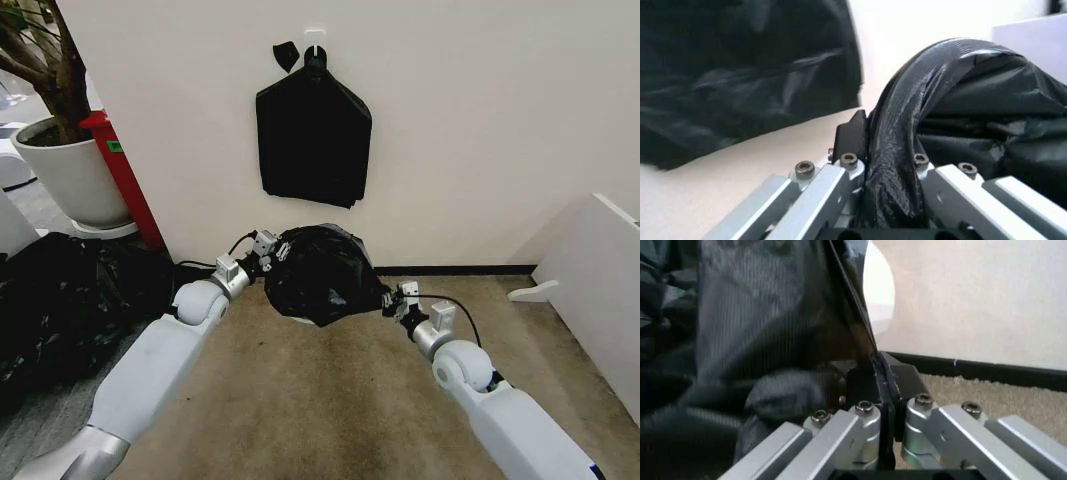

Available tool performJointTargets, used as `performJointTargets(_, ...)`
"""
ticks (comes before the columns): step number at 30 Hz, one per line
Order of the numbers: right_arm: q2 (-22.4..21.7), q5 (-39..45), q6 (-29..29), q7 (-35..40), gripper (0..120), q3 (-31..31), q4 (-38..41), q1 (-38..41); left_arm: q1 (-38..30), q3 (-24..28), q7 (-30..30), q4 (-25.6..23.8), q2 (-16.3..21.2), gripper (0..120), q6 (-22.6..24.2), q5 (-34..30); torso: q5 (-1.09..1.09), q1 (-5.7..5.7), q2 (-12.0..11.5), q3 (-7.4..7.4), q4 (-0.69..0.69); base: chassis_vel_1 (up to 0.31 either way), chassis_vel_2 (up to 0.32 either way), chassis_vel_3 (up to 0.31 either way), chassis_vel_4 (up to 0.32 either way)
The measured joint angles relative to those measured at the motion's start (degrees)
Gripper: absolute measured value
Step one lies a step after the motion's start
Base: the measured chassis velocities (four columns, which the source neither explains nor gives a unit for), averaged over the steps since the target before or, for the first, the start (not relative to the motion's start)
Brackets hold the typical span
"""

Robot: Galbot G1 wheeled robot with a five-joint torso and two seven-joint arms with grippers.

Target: Place the garbage bag over the trash bin.

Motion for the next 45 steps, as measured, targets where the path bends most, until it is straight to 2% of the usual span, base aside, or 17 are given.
performJointTargets(5, 0.2, -0.3, 2.7, -3.0, 0, 0.8, -2.4, 0.0, -0.4, -0.3, 3.3, 0.2, -0.1, 4, -0.5, -1.9, -0.01, 0.00, 0.0, 0.00, 0.04, 0.000, 0.000, 0.000, 0.000)
performJointTargets(6, 0.2, -1.5, 5.5, -6.4, 0, 1.4, -3.9, 0.1, -0.6, -0.4, 4.2, 0.4, -0.2, 4, -0.5, -3.2, 0.03, 0.00, 0.0, 0.00, -0.01, 0.000, 0.000, 0.000, 0.000)
performJointTargets(7, 0.2, -2.6, 8.1, -9.5, 2, 1.9, -5.2, 0.3, -0.8, -0.3, 5.0, 0.6, -0.3, 4, -0.2, -4.1, 0.02, 0.00, 0.0, 0.00, 0.02, 0.000, 0.000, 0.000, 0.000)
performJointTargets(9, 0.1, -6.4, 14.6, -18.7, 11, 3.7, -9.5, 0.6, -1.2, -0.4, 6.4, 1.2, -0.5, 4, 0.8, -6.8, 0.01, 0.00, 0.0, 0.01, -0.01, 0.000, 0.000, 0.000, 0.000)
performJointTargets(10, 0.1, -6.4, 14.6, -18.7, 11, 3.7, -9.5, 0.6, -1.2, -0.4, 6.4, 1.2, -0.5, 4, 0.8, -6.8, 0.01, 0.00, 0.0, 0.01, -0.01, 0.000, 0.000, 0.000, 0.000)
performJointTargets(13, -0.2, -8.1, 18.6, -24.1, 23, 4.9, -11.4, 0.3, -1.7, -0.6, 6.2, 1.9, -0.6, 4, 2.3, -9.5, 0.00, 0.00, 0.0, 0.01, 0.00, 0.000, 0.000, 0.000, 0.000)
performJointTargets(17, -0.2, -11.9, 23.0, -22.5, 40, 5.3, -11.1, -0.4, -1.7, -0.6, 2.7, 2.2, -0.6, 4, 3.8, -10.4, 0.01, 0.00, 0.0, 0.01, 0.00, 0.000, 0.000, 0.000, 0.000)
performJointTargets(18, -0.2, -11.9, 23.0, -22.5, 40, 5.3, -11.1, -0.4, -1.7, -0.6, 2.7, 2.2, -0.6, 4, 3.8, -10.4, 0.01, 0.00, 0.0, 0.01, 0.00, 0.000, 0.000, 0.000, 0.000)
performJointTargets(20, 0.2, -18.4, 24.6, -16.9, 50, 5.9, -9.9, -0.7, -1.2, -0.5, -1.4, 1.5, -0.7, 4, 5.2, -10.1, 0.00, 0.00, 0.0, 0.01, 0.02, 0.000, 0.000, 0.000, 0.000)
performJointTargets(22, 0.4, -20.8, 24.6, -10.2, 58, 6.2, -7.2, -1.7, -0.6, -0.2, -6.1, 0.4, -0.8, 4, 6.9, -9.3, -0.01, 0.00, 0.0, 0.01, 0.02, 0.000, 0.000, 0.000, 0.000)
performJointTargets(25, 0.5, -20.2, 24.0, -4.8, 65, 6.3, -4.4, -3.0, -0.1, 0.0, -9.5, -0.5, -0.7, 4, 7.9, -8.7, 0.00, 0.00, 0.0, 0.01, 0.01, 0.000, 0.000, 0.000, 0.000)
performJointTargets(28, 0.5, -17.9, 23.1, 1.3, 79, 6.4, -0.2, -5.4, 0.4, 0.1, -12.9, -1.4, -0.3, 4, 8.6, -7.3, 0.00, 0.00, 0.0, 0.00, 0.01, 0.000, 0.000, 0.000, 0.000)
performJointTargets(31, 0.3, -11.9, 24.7, -1.0, 91, 6.3, 5.0, -7.9, 0.7, 0.1, -13.7, -2.0, 0.0, 4, 8.7, -6.3, 0.00, 0.00, 0.0, 0.00, 0.00, 0.000, 0.000, 0.000, 0.000)
performJointTargets(34, 0.1, -10.0, 25.9, -5.2, 98, 6.0, 8.1, -9.1, 1.0, 0.3, -13.6, -2.4, 0.1, 4, 8.7, -5.8, -0.01, 0.00, 0.0, 0.00, 0.00, 0.000, 0.000, 0.000, 0.000)
performJointTargets(36, 0.1, -10.3, 26.0, -8.4, 100, 5.2, 10.7, -9.8, 1.4, 0.6, -13.1, -2.8, 0.1, 4, 8.2, -5.2, -0.01, 0.00, 0.0, 0.00, 0.01, 0.000, 0.000, 0.000, 0.000)
performJointTargets(41, 0.4, -15.1, 23.3, -9.6, 100, 3.4, 11.9, -9.5, 2.0, 1.2, -11.2, -3.6, -0.2, 4, 6.5, -4.2, -0.01, 0.00, 0.0, 0.00, 0.00, 0.000, 0.000, 0.000, 0.000)
performJointTargets(45, 0.7, -19.2, 19.9, -9.7, 91, 2.7, 9.8, -7.9, 2.7, 1.6, -10.7, -4.2, -0.4, 4, 5.4, -2.5, 0.01, 0.00, 0.0, 0.01, 0.01, 0.000, 0.000, 0.000, 0.000)
